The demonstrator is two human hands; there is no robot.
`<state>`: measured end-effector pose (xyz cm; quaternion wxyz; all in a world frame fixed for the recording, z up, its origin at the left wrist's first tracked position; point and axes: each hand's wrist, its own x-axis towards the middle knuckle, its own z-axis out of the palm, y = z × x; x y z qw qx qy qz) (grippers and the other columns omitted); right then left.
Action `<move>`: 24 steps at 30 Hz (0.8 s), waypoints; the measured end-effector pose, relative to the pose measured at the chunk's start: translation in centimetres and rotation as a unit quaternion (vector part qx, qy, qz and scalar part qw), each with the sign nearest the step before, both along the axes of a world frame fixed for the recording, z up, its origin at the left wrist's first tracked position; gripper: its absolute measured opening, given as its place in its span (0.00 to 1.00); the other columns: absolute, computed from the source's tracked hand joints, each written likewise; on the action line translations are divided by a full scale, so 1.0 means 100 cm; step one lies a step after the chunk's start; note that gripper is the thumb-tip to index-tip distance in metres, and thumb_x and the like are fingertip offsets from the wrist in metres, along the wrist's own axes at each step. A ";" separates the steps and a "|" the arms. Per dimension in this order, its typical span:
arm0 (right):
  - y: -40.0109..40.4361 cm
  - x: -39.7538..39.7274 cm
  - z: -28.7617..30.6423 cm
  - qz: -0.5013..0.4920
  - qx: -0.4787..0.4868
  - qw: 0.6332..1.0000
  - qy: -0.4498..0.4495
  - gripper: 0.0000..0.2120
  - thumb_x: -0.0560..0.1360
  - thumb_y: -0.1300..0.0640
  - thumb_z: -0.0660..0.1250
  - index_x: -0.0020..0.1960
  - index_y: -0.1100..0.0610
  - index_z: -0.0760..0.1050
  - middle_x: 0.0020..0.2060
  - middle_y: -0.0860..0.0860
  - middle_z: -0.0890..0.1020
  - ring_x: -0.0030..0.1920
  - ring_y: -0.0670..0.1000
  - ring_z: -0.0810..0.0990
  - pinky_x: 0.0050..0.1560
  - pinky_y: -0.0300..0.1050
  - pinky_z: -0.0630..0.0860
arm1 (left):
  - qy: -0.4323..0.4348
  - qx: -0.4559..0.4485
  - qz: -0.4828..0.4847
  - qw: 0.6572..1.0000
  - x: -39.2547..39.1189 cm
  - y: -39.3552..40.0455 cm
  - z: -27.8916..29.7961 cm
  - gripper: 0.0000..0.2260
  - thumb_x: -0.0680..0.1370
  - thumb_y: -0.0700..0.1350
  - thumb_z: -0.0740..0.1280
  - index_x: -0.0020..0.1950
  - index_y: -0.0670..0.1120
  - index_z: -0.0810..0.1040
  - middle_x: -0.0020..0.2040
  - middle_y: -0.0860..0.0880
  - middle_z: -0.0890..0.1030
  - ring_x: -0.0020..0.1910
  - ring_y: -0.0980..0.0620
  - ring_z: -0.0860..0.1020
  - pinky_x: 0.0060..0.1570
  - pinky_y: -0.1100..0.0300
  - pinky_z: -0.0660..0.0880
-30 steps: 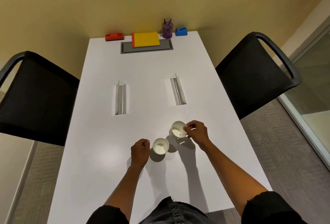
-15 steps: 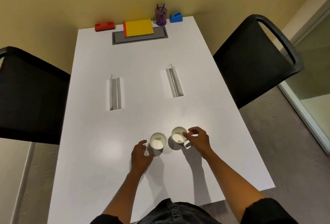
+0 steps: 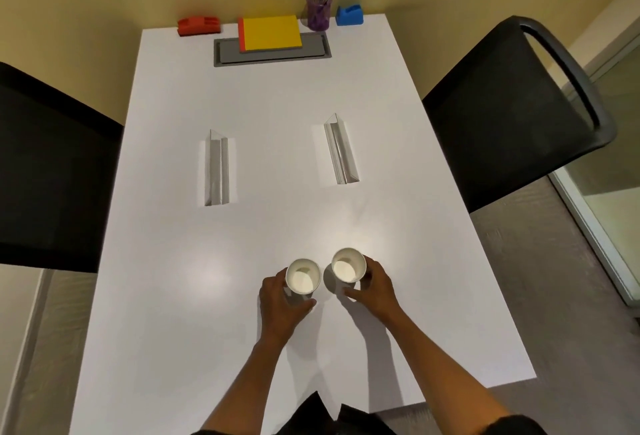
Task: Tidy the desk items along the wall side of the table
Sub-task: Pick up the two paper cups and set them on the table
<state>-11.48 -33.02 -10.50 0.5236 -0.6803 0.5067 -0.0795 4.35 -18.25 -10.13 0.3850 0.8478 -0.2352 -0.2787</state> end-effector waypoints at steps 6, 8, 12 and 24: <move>0.002 0.016 -0.007 -0.021 -0.014 1.000 -0.011 0.32 0.58 0.60 0.82 0.60 0.50 0.75 0.55 0.45 0.79 0.55 0.45 0.77 0.48 0.27 0.70 | 0.001 -0.030 0.041 0.999 -0.002 -0.009 -0.007 0.35 0.56 0.45 0.83 0.62 0.50 0.78 0.50 0.52 0.77 0.51 0.50 0.76 0.51 0.49 0.77; 0.002 0.020 -0.007 -0.023 -0.021 0.999 -0.009 0.30 0.58 0.56 0.82 0.57 0.47 0.76 0.52 0.43 0.80 0.53 0.44 0.78 0.48 0.29 0.69 | -0.004 -0.047 0.049 0.998 -0.003 -0.011 -0.007 0.33 0.55 0.45 0.83 0.59 0.53 0.78 0.48 0.60 0.75 0.49 0.54 0.75 0.48 0.53 0.77; 0.006 0.023 -0.006 -0.032 -0.025 0.999 -0.005 0.29 0.57 0.51 0.81 0.56 0.45 0.76 0.50 0.41 0.80 0.52 0.43 0.78 0.48 0.31 0.71 | -0.027 -0.067 0.047 0.996 -0.002 -0.014 -0.004 0.29 0.56 0.46 0.82 0.52 0.61 0.75 0.42 0.70 0.76 0.43 0.65 0.74 0.40 0.62 0.73; -0.032 0.061 0.005 -0.087 -0.043 0.995 0.007 0.31 0.59 0.51 0.83 0.58 0.51 0.74 0.51 0.47 0.80 0.52 0.48 0.79 0.49 0.39 0.72 | -0.031 -0.046 0.143 0.988 0.065 -0.015 -0.007 0.27 0.60 0.46 0.82 0.56 0.51 0.78 0.44 0.59 0.71 0.48 0.51 0.76 0.45 0.61 0.71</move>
